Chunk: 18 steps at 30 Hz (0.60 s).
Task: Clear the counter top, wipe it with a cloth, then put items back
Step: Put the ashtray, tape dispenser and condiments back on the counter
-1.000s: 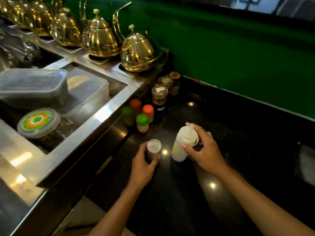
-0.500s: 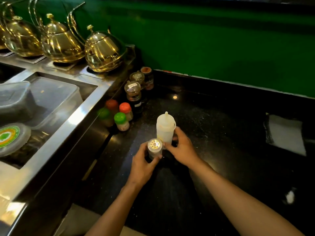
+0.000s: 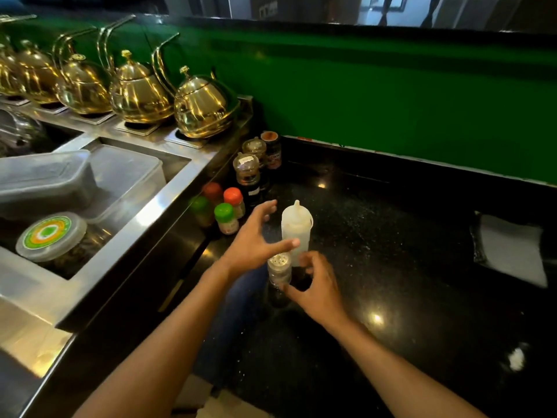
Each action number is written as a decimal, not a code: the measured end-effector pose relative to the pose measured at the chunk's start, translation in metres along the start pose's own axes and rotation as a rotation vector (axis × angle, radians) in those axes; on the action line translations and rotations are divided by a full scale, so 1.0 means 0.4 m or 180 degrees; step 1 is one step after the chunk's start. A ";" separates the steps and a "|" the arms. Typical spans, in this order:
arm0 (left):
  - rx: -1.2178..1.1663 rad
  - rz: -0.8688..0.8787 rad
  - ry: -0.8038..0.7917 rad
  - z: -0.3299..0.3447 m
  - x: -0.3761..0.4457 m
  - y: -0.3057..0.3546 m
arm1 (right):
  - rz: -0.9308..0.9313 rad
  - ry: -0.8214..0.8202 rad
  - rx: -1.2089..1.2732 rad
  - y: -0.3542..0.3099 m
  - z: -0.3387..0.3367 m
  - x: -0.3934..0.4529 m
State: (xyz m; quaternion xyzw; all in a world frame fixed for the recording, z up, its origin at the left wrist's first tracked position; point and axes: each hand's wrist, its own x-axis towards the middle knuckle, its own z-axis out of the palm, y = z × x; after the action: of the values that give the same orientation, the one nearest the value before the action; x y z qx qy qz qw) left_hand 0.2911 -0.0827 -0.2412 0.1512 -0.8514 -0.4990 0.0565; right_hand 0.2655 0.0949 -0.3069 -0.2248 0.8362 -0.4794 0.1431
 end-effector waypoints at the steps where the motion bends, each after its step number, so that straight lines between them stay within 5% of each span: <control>1: 0.0103 0.0048 -0.0124 0.004 0.024 0.019 | 0.0094 0.0081 -0.0007 -0.010 0.016 0.001; 8: 0.0428 0.0209 -0.0134 0.024 0.069 0.038 | 0.0047 0.0656 0.0094 -0.061 0.072 0.005; 18: -0.0333 -0.0308 0.0314 0.077 0.028 0.009 | -0.0018 0.0911 0.0838 -0.007 -0.069 0.014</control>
State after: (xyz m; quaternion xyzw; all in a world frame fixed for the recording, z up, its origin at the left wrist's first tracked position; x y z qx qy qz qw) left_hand 0.2721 -0.0591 -0.2539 0.2134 -0.8121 -0.5369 0.0820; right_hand 0.2487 0.1110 -0.2909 -0.1360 0.7774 -0.6121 0.0495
